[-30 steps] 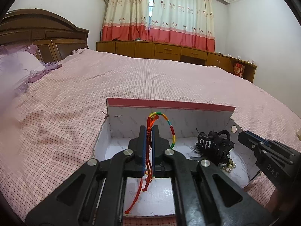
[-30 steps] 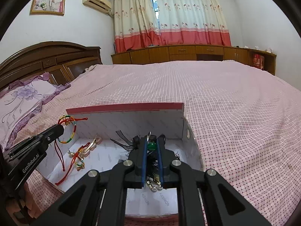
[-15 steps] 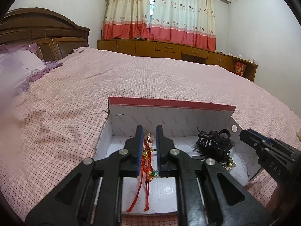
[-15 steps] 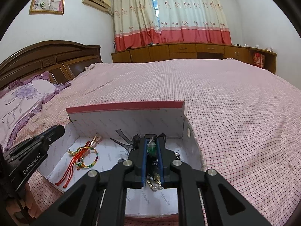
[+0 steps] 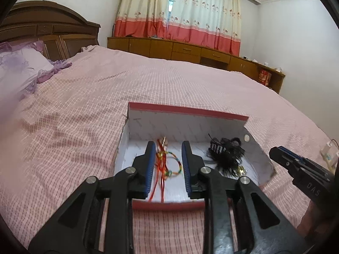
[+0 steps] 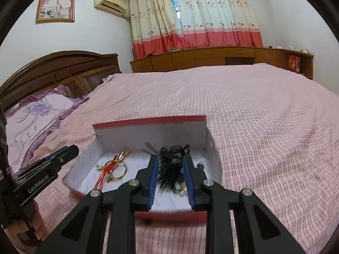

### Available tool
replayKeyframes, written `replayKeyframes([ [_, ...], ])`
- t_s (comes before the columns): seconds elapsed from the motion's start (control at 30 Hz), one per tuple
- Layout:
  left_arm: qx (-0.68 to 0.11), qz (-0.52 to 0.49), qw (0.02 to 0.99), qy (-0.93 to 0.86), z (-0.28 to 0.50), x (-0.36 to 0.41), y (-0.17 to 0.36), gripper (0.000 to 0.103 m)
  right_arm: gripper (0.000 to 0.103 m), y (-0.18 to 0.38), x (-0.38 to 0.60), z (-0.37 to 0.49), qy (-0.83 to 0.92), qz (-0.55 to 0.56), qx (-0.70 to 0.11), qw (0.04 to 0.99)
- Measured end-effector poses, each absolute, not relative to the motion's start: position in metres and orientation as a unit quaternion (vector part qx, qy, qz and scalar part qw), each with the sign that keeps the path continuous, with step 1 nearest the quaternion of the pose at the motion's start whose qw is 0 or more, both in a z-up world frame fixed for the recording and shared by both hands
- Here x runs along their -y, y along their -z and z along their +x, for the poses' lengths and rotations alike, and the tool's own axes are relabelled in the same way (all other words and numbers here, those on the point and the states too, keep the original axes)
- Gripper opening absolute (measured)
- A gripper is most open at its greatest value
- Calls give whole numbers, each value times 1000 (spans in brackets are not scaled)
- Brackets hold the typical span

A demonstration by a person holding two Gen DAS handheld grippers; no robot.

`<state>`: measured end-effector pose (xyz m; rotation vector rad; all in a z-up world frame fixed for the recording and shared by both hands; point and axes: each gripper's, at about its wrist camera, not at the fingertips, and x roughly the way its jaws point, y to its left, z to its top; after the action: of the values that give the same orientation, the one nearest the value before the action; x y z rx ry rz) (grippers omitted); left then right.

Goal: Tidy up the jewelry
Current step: 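Lower both bracelets into the shoebox and open both tools, then withdraw the left tool and grasp the pale green bead bracelet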

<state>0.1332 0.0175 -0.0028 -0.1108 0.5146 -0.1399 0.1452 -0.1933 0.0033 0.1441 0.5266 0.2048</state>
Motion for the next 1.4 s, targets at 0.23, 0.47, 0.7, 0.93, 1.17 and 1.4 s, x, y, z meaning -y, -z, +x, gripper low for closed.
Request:
replayKeyframes([
  [0.23,-272,-66,956,84,103,-23,0,17,26,-14,201,107,-106,76,-260,957],
  [0.47,-299,-65,946,108,77,-20,3,17,26,-19,214,77,-103,80,-263,956],
  [0.7,-332,-64,932,134,59,-14,8,17,27,-17,223,54,-96,82,-272,954],
  [0.93,-372,-34,910,181,44,4,15,17,28,-10,231,39,-97,99,-299,944],
  [1.17,-413,-5,888,201,37,21,34,17,29,-4,237,25,-100,105,-310,940],
  [1.4,-443,-11,871,214,37,25,45,17,29,3,243,19,-94,112,-318,937],
])
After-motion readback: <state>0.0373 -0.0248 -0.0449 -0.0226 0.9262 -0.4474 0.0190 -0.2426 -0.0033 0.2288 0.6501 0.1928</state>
